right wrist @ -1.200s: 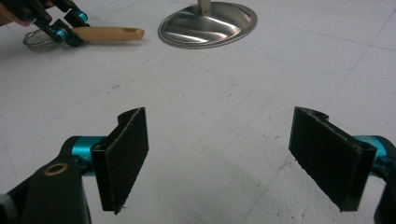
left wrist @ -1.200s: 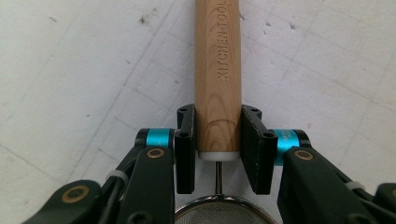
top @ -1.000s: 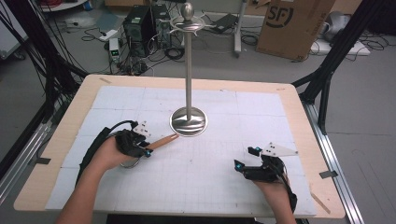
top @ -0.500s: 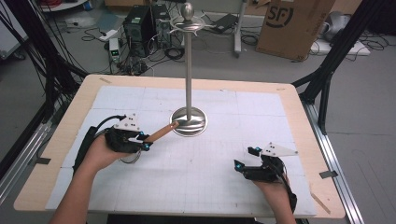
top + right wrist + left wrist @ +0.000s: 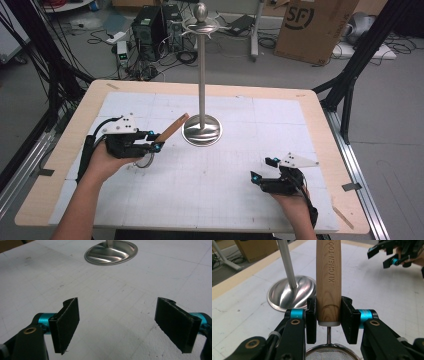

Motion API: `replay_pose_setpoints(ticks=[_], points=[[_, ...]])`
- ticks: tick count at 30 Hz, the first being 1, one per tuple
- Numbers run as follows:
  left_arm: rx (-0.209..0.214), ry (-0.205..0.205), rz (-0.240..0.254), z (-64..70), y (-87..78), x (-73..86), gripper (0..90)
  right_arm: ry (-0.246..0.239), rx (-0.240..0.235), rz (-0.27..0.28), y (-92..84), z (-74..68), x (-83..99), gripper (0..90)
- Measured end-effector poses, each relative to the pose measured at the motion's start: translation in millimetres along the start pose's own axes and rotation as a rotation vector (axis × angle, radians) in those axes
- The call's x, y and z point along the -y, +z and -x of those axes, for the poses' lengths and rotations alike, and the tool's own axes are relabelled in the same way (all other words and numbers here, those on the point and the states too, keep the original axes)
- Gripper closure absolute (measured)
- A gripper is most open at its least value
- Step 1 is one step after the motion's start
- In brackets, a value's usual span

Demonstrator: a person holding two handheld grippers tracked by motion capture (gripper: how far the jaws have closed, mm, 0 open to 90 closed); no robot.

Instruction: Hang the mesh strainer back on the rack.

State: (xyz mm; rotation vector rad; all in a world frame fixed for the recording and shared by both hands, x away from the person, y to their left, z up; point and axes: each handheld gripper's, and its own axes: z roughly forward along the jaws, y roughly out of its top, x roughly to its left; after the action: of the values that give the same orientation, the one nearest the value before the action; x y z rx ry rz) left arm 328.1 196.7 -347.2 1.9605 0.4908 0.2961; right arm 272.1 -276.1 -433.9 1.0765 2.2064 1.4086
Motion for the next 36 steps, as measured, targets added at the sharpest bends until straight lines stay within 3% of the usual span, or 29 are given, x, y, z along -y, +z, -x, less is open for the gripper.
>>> replay_pose_setpoints(ticks=[10, 19, 36], points=[[0.012, 0.008, 0.091, -4.4, -8.2, -25.1, 69.0, 0.004, 0.0, 0.004, -0.3, -0.1, -0.1, 18.9], [0.014, 0.03, 0.145, -8.5, -19.3, -60.3, 69.0, 0.009, -0.003, 0.003, -0.7, 0.2, -0.1, 18.9], [0.01, 0.091, 0.181, -21.4, -37.2, -120.6, 69.0, 0.009, -0.002, 0.012, -2.0, 1.1, -0.4, 18.9]])
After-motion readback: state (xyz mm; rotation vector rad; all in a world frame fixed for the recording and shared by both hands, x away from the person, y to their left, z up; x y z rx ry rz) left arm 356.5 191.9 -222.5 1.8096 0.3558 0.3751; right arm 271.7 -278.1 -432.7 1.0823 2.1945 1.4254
